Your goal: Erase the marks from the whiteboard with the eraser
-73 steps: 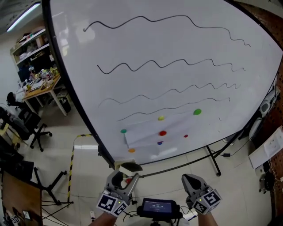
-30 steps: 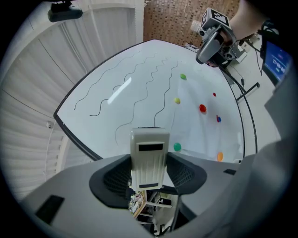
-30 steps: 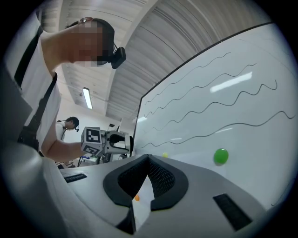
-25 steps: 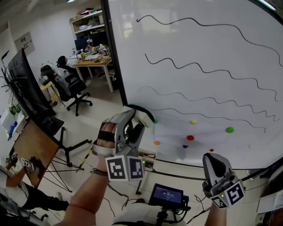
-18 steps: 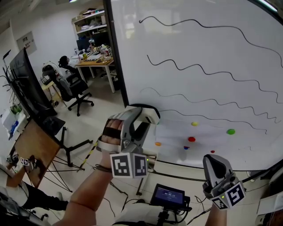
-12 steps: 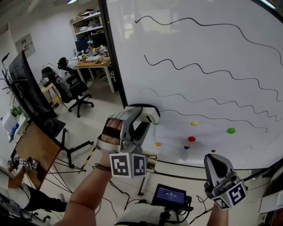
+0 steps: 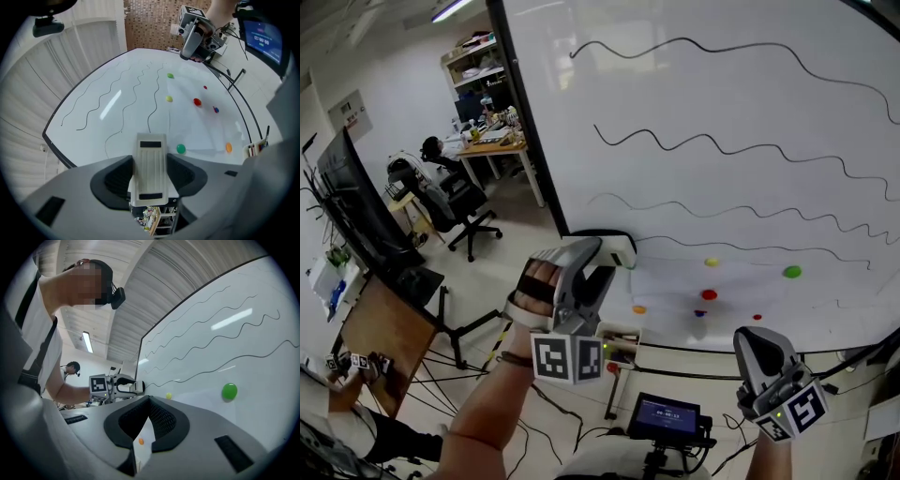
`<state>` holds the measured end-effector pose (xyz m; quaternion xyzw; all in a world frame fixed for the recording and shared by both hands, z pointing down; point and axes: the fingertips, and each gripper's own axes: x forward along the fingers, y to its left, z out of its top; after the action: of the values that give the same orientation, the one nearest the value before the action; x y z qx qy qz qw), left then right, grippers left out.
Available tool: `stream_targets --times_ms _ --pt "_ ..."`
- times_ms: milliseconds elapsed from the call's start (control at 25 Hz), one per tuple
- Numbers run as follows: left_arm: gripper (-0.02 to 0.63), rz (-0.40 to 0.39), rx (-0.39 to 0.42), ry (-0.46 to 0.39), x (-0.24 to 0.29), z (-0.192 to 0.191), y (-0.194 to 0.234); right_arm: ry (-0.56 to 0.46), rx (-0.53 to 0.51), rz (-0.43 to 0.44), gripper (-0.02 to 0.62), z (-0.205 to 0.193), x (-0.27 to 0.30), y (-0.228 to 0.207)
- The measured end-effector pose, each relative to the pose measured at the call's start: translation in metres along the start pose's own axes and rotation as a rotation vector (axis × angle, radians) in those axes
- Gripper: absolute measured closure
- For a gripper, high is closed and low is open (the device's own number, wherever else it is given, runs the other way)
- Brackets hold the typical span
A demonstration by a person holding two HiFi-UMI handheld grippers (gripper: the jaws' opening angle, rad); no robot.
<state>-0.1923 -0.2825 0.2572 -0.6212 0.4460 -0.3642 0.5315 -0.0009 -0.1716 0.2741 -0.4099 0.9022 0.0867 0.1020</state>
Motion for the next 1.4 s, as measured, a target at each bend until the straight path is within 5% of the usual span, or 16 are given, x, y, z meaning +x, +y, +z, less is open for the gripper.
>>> stream_targets --times_ms 680,1040,1400 --pt "0.357 -0.001 -0.111 -0.11 0.005 0.046 0.004 0.021 -0.009 -0.01 0.589 -0.001 -0.004 0.004" --pt "0.359 -0.005 0.011 -0.184 0.012 0.087 0.001 0.007 -0.007 -0.019 0.589 -0.004 -0.01 -0.01" --pt "0.357 0.008 0.061 -0.164 0.009 0.079 -0.002 0.01 0.001 -0.04 0.589 -0.005 -0.024 -0.022"
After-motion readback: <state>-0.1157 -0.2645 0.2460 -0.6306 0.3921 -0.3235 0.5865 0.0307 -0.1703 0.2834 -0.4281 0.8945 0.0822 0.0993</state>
